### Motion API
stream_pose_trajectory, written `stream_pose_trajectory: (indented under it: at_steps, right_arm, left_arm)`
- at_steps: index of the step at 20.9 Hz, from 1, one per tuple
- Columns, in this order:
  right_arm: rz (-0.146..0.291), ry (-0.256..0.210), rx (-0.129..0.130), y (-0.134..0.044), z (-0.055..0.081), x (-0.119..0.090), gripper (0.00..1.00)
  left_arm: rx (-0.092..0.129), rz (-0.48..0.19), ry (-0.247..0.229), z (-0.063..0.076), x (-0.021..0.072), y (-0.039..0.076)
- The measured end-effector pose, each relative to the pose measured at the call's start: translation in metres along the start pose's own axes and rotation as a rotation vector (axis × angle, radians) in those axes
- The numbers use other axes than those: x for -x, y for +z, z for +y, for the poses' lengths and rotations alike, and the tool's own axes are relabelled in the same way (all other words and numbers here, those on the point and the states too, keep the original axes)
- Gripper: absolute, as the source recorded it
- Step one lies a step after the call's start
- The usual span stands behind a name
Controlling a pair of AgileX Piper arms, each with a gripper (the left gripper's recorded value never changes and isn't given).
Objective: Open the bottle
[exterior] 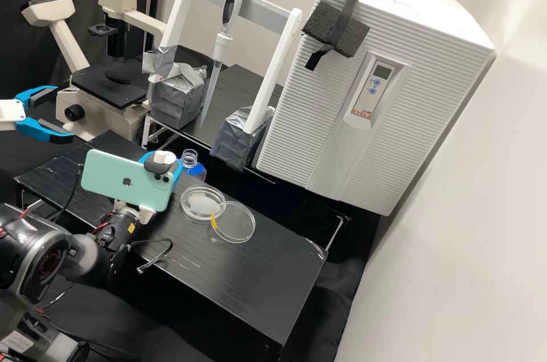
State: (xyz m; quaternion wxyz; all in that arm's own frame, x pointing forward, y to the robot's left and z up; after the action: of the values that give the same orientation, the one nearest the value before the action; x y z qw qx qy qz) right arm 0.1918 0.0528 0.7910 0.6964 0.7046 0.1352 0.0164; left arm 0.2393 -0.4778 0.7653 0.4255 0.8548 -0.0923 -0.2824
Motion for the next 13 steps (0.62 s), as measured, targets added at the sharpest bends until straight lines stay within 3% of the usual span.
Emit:
stream_pose_trajectory:
  at_steps: [3,7,11,12,13]
  right_arm:
    - [-0.017,-0.02,-0.005,0.004,-0.005,0.007,0.0]
    - [-0.035,-0.038,-0.009,0.007,-0.01,0.012,0.0]
    - [-0.037,-0.04,-0.01,0.008,-0.011,0.014,0.0]
    - [-0.034,-0.043,-0.01,0.007,-0.012,0.013,1.0]
    - [-0.029,-0.048,-0.01,0.006,-0.012,0.013,1.0]
  left_arm:
    - [0.0,0.0,0.0,0.0,0.0,0.0]
    - [-0.04,0.015,0.022,0.005,0.0013,0.0]
    - [-0.033,0.072,0.058,0.012,0.0046,-0.007]
    - [-0.028,0.09,0.07,0.014,0.0053,-0.008]
    - [-0.02,0.112,0.081,0.015,0.007,-0.01]
